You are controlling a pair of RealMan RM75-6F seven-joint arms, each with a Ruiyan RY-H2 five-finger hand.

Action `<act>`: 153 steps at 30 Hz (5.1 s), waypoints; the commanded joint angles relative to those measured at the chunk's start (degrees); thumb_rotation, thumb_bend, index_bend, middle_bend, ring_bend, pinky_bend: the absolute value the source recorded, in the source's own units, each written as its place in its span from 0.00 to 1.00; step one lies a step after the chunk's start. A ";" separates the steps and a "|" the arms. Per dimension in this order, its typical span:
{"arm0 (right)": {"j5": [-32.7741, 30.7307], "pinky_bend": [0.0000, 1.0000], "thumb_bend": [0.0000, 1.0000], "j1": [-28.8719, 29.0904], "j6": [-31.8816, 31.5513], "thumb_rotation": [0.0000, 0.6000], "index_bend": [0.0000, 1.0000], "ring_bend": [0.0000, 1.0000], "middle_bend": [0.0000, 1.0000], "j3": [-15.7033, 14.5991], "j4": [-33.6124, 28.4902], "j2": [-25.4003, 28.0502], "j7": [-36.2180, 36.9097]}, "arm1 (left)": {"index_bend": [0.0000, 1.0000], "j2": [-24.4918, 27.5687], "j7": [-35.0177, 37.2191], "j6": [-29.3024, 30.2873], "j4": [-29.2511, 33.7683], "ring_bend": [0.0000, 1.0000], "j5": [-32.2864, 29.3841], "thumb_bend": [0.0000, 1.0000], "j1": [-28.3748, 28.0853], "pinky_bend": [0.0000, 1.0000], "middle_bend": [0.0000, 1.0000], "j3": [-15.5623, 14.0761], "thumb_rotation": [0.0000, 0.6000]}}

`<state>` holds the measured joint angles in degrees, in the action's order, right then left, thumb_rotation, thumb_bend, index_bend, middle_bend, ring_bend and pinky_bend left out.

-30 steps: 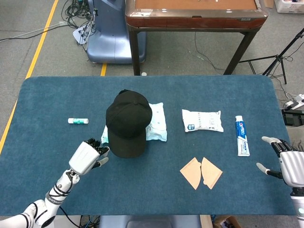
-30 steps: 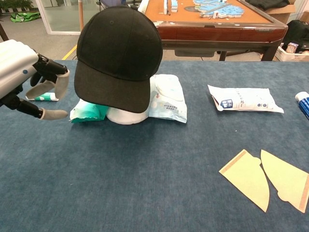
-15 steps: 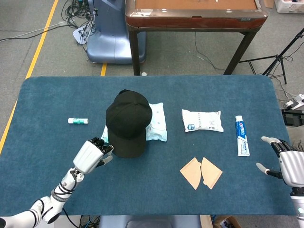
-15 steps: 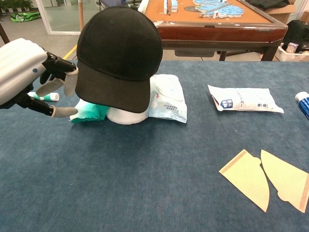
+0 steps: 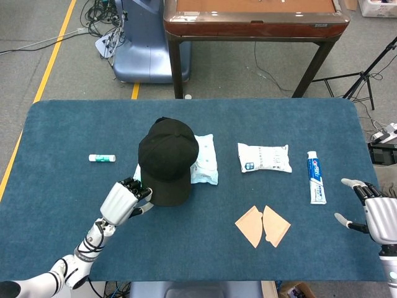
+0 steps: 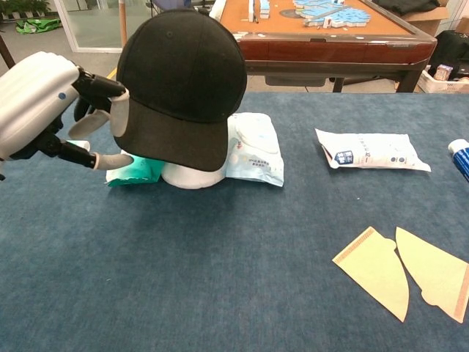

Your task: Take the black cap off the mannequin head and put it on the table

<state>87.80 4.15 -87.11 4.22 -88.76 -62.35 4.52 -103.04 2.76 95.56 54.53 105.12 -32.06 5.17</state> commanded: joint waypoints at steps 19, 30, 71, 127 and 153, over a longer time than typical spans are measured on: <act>-0.09 0.52 0.14 0.13 0.30 1.00 0.26 0.28 0.32 0.00 0.11 0.04 0.21 | 0.42 -3.90 8.71 4.49 -5.93 0.34 -1.27 0.01 -1.37 0.62 0.49 -0.37 1.00; -0.03 0.52 0.14 0.11 0.24 1.00 0.26 0.28 0.32 -0.03 0.22 0.07 0.46 | 0.48 -5.84 9.66 5.84 -8.05 0.27 -0.91 0.01 -2.08 0.53 0.38 -1.22 1.00; 0.22 0.52 0.14 0.09 0.11 1.00 0.26 0.28 0.32 -0.12 0.41 0.20 1.03 | 0.46 -8.84 2.37 4.61 -15.48 0.16 -1.46 0.15 -5.17 0.38 0.23 -2.39 1.00; 0.39 0.52 0.14 0.35 0.56 1.00 0.26 0.28 0.32 -0.34 0.15 0.17 0.62 | 0.64 -1.00 -7.85 5.35 4.51 0.16 -1.38 0.43 -5.68 0.38 0.23 -0.57 1.00; 0.47 0.52 0.14 0.67 1.15 1.00 0.26 0.28 0.32 -0.47 0.30 0.35 1.15 | 0.68 2.72 -19.00 -3.42 20.44 0.16 -6.37 0.43 -6.75 0.38 0.23 6.04 1.00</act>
<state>88.26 4.82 -85.95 3.75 -88.46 -62.00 5.67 -100.44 -16.16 92.33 74.70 98.92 -38.77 11.02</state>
